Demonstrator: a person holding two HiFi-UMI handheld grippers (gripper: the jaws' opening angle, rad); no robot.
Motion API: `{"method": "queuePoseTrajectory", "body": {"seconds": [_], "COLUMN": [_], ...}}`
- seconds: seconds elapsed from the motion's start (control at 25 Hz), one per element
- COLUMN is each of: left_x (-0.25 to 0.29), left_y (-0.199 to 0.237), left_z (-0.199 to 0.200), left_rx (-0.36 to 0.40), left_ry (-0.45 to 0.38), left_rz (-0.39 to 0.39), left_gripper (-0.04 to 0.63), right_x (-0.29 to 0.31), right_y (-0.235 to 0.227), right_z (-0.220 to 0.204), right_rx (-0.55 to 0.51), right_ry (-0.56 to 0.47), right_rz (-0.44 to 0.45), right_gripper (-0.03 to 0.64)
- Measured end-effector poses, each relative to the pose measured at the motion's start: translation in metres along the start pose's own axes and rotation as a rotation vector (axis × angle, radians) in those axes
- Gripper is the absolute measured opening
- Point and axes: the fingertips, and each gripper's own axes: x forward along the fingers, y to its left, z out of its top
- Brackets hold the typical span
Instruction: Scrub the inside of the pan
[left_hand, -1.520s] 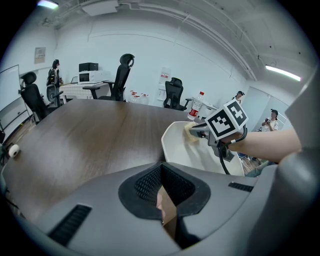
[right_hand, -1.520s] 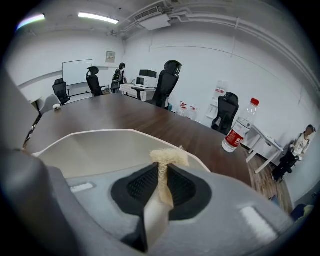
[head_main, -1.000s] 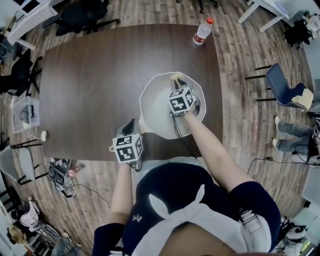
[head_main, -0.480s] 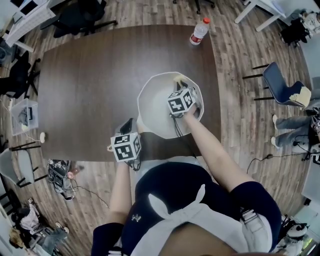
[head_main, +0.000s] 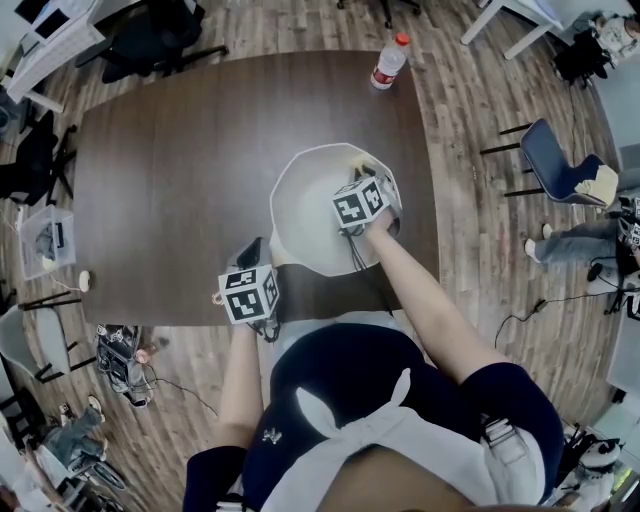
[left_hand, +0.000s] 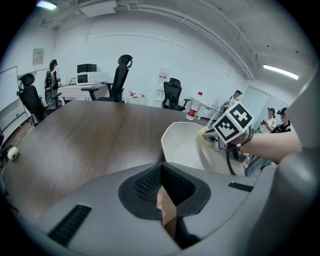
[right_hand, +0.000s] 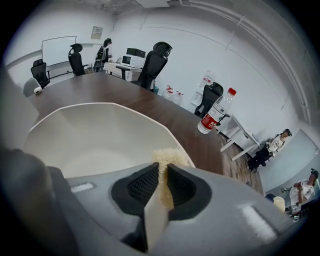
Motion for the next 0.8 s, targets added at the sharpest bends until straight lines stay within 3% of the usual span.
{"method": "queuePoseTrajectory", "body": {"seconds": [0.8], "left_x": [-0.001], "left_y": [0.0], "left_z": [-0.001], "left_rx": [0.02], "left_ry": [-0.012], "left_rz": [0.01], "left_gripper": [0.003], "right_x": [-0.013], "right_y": [-0.006], "right_z": [-0.032], "right_rx": [-0.107], "right_ry": [0.166], "right_rz": [0.011], "right_gripper": [0.051]}}
